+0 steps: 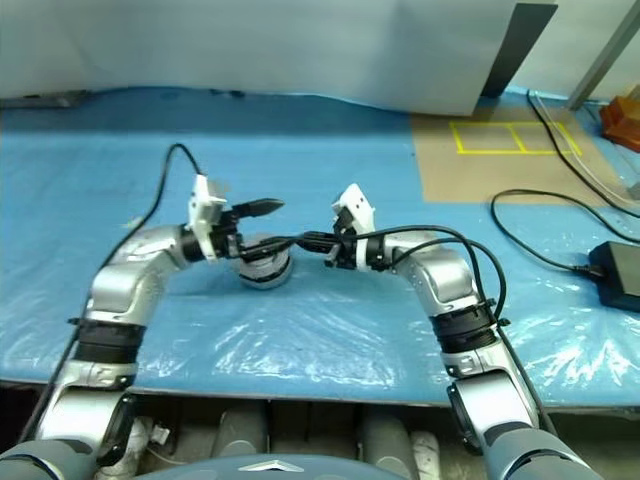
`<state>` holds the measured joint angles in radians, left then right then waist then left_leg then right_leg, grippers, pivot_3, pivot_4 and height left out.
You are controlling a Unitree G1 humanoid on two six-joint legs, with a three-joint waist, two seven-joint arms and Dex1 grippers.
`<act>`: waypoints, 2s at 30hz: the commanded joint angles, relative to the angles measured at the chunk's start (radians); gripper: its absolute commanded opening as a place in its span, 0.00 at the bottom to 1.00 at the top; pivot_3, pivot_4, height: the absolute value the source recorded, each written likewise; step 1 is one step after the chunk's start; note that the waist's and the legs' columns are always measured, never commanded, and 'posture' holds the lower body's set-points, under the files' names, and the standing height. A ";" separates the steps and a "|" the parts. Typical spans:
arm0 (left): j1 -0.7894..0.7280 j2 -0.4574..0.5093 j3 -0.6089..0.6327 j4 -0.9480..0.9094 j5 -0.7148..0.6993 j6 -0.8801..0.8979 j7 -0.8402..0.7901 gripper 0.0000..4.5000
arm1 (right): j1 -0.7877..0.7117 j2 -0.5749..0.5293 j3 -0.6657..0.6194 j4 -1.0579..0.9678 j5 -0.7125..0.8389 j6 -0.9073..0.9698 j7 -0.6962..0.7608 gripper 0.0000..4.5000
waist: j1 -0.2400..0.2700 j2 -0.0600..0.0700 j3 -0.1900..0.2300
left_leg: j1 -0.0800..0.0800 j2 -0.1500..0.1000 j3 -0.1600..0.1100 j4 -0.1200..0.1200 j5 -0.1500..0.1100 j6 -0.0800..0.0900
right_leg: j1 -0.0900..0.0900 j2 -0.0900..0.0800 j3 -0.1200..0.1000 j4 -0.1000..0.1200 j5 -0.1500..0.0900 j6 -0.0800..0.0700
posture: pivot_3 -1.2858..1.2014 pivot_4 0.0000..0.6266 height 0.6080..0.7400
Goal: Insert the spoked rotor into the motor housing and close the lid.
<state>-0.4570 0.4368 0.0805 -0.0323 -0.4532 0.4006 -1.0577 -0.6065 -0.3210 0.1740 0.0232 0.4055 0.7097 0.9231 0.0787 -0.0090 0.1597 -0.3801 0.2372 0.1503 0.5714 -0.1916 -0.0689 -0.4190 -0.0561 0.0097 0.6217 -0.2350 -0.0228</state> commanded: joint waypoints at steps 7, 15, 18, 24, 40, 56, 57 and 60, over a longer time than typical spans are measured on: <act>0.203 0.171 0.167 -0.161 -0.121 0.112 0.054 1.00 | -0.078 0.053 0.082 0.071 -0.075 -0.180 0.047 0.49 | -0.011 0.002 0.001 | 0.000 0.000 0.001 -0.001 0.000 0.000 | 0.000 0.001 0.001 -0.002 0.000 0.000 | 0.52 0.24 1.00; 0.352 0.193 0.223 -0.112 -0.108 0.072 0.105 1.00 | -0.142 0.114 0.135 0.235 -0.152 -0.326 0.083 1.00 | -0.010 0.002 0.001 | -0.001 0.000 0.000 0.000 0.000 0.000 | 0.000 0.000 -0.001 -0.001 0.000 0.000 | 0.52 0.24 1.00; 0.370 0.181 0.230 -0.098 -0.095 0.045 0.132 1.00 | -0.161 0.125 0.169 0.287 -0.196 -0.374 0.102 1.00 | -0.011 0.002 0.001 | -0.001 0.000 0.000 0.001 0.000 0.000 | 0.000 0.000 -0.001 0.000 0.000 0.000 | 0.52 0.24 1.00; 0.406 0.173 0.217 -0.114 -0.084 0.011 0.157 1.00 | -0.191 0.170 0.207 0.409 -0.289 -0.472 0.075 1.00 | -0.013 0.002 0.001 | -0.001 0.001 0.001 0.001 0.000 0.000 | 0.000 0.000 -0.001 0.000 0.000 0.000 | 0.52 0.24 1.00; 0.493 0.237 0.175 -0.162 -0.030 -0.032 0.123 1.00 | -0.240 0.285 0.224 0.602 -0.389 -0.573 0.063 1.00 | -0.031 0.002 0.001 | 0.000 0.001 0.001 0.002 0.000 0.000 | 0.000 0.000 -0.001 0.001 0.000 0.000 | 0.52 0.24 1.00; 0.483 0.222 0.155 -0.166 -0.033 -0.027 0.152 1.00 | -0.244 0.252 0.154 0.467 -0.303 -0.460 0.180 0.66 | -0.033 0.002 0.001 | 0.000 0.002 0.000 0.002 0.000 0.000 | 0.000 0.000 -0.003 0.001 0.000 0.000 | 0.52 0.24 1.00; 0.480 0.220 0.152 -0.166 -0.034 -0.027 0.154 1.00 | -0.247 0.253 0.147 0.462 -0.297 -0.451 0.178 0.66 | -0.033 0.002 0.001 | 0.000 0.002 0.000 0.002 0.000 0.000 | 0.000 0.001 -0.003 0.002 0.000 0.000 | 0.52 0.24 1.00; 0.471 0.214 0.143 -0.165 -0.034 -0.026 0.158 1.00 | -0.246 0.250 0.150 0.460 -0.300 -0.449 0.172 0.66 | -0.033 0.002 0.001 | 0.000 0.002 0.000 0.003 0.000 0.000 | 0.000 0.000 -0.003 0.002 0.000 0.000 | 0.52 0.24 1.00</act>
<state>0.0203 0.6520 0.2239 -0.1716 -0.4847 0.3885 -0.9056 -0.8367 -0.0769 0.3539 0.5326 0.0785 0.2702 1.0946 0.0455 -0.0068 0.1611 -0.3804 0.2389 0.1508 0.5750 -0.1916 -0.0685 -0.4187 -0.0557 0.0060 0.6240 -0.2352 -0.0232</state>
